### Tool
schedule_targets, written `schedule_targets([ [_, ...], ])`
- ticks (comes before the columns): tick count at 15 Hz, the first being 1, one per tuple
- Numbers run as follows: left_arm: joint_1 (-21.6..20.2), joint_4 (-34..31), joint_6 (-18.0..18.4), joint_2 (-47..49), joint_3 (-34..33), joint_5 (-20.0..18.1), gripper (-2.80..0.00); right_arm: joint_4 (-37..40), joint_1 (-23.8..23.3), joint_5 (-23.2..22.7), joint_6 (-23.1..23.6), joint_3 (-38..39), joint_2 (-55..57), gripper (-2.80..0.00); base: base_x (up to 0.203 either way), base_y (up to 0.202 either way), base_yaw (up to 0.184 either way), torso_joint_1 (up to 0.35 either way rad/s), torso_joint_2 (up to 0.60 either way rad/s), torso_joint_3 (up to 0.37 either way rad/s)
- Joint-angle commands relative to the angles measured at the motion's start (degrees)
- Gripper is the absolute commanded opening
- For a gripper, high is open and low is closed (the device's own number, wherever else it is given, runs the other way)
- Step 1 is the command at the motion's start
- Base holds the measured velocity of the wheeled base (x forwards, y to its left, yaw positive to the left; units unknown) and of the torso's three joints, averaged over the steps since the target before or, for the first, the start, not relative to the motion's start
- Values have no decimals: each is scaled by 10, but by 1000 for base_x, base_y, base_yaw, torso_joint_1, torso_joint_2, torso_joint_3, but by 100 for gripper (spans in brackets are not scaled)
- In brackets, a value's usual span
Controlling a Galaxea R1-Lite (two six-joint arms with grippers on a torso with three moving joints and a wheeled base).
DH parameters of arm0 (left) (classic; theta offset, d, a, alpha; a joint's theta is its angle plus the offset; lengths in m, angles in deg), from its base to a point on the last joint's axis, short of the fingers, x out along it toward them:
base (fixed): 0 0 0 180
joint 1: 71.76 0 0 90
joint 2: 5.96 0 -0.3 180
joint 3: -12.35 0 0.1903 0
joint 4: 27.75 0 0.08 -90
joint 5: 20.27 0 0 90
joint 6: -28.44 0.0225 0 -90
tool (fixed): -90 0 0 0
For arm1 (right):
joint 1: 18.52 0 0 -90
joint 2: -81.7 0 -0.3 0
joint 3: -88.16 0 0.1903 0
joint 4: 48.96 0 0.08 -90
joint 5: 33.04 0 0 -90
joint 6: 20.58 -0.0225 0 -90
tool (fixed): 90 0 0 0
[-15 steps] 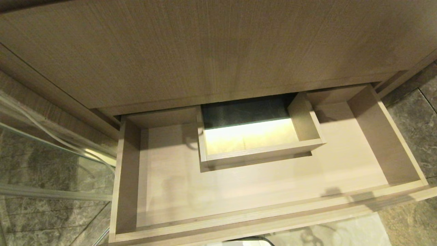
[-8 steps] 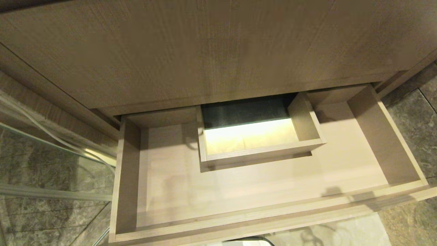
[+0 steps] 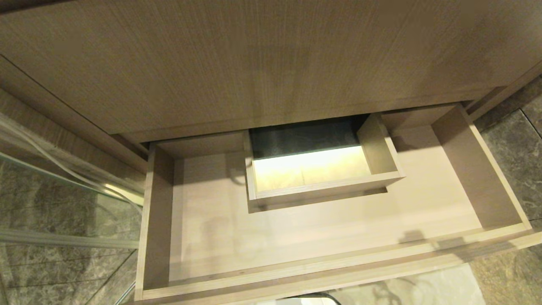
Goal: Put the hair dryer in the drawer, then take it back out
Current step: Close the drawer
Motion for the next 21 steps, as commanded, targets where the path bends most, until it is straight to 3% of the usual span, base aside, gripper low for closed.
schedule_targets([
  [1, 0, 0, 0, 0, 0, 0, -280, 3, 0, 0, 2, 0, -1, -280, 0, 0, 0, 0, 0, 0],
  [6, 0, 0, 0, 0, 0, 0, -280, 4, 0, 5, 3, 17, -4, -280, 0, 0, 0, 0, 0, 0],
  [9, 0, 0, 0, 0, 0, 0, -280, 34, -1, 58, 2, 33, 1, -280, 0, 0, 0, 0, 0, 0],
  [11, 0, -1, 0, 0, 0, 0, -280, 93, -9, 93, 1, 35, 13, -280, 0, 0, 0, 0, 0, 0],
  [21, 0, -1, 0, 0, 0, 0, -280, 76, -11, 97, 0, 37, 31, -280, 0, 0, 0, 0, 0, 0],
])
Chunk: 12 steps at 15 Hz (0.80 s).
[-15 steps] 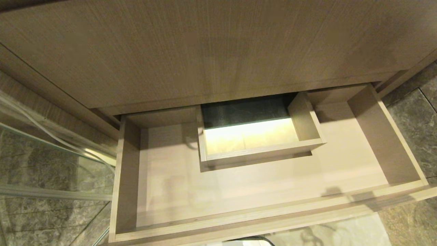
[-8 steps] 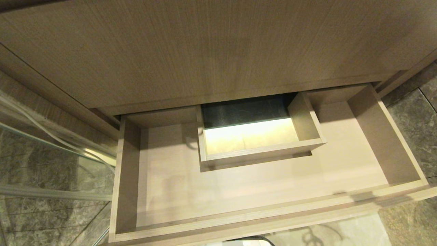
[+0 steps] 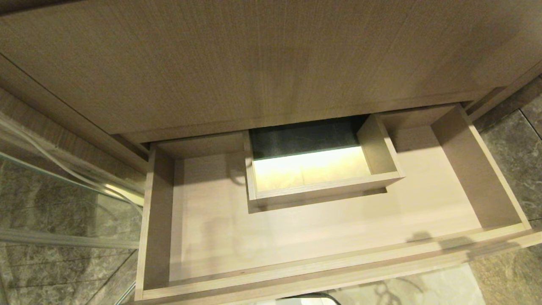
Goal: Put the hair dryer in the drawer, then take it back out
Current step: Close the drawer
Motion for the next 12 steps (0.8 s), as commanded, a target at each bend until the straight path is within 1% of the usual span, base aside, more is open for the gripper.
schedule_targets([
  [1, 0, 0, 0, 0, 0, 0, -280, 3, 0, 0, 1, 2, 4, -280, 0, 0, 0, 0, 0, 0],
  [10, 0, 0, 0, 0, -1, 0, -280, -3, 1, -2, 1, -1, 9, -280, 0, 0, 0, 0, 0, 0],
  [12, 0, 0, 0, 0, 0, 0, -280, -4, 2, -12, 1, -1, 6, -280, 0, 0, 0, -23, 11, 18],
])
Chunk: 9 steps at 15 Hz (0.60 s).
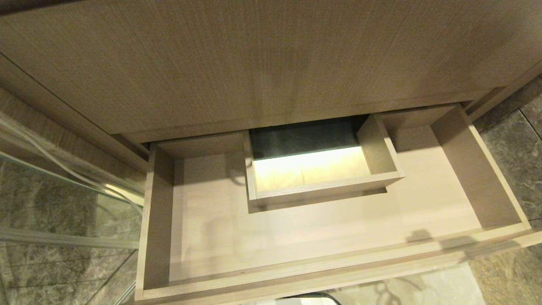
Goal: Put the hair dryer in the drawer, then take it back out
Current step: Close the drawer
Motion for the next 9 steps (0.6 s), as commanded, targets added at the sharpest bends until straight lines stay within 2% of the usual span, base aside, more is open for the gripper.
schedule_targets([
  [1, 0, 0, 0, 0, 0, 0, -280, -3, 0, -13, 2, 2, -2, -280, 0, 0, 0, -153, 141, 39],
  [7, 0, 0, 0, 0, 0, 0, -280, -12, 0, -14, 2, 4, -4, -280, 0, 0, 0, -159, 325, 170],
  [9, 0, 0, 0, 0, 0, 0, -280, -12, 0, -14, 2, 1, -4, -280, 0, 0, 0, 8, 285, 277],
])
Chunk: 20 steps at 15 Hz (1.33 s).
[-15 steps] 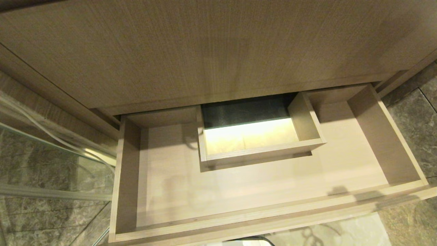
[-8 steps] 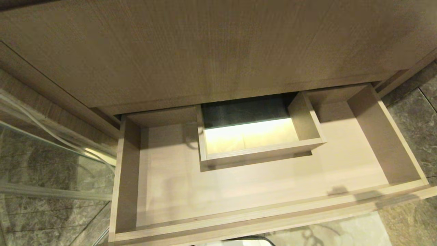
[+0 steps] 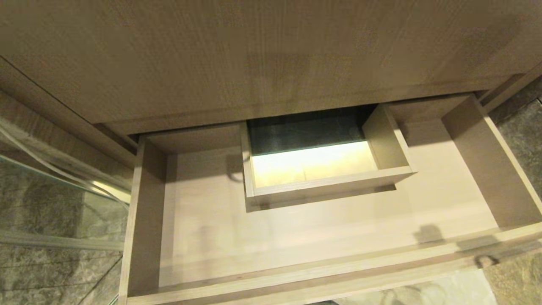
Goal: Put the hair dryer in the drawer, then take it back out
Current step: Close the drawer
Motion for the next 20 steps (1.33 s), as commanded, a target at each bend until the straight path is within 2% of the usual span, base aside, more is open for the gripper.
schedule_targets([
  [1, 0, 0, 0, 0, 0, 0, -280, 3, 0, 1, 1, -2, -1, -280, 0, 0, 0, 67, 190, 199],
  [10, 0, 1, 0, 0, 0, 0, -280, 24, 0, 1, 1, 10, -19, -280, 0, 0, 0, 59, 53, 84],
  [16, 0, 1, 0, 0, 0, 0, -280, 203, -3, 7, -3, 46, -61, -280, 0, 0, 0, 11, 3, 40],
  [20, 0, 1, 0, 0, 0, 0, -280, 212, -4, 11, -82, 110, -43, -280, 0, 0, 0, 0, 0, 0],
])
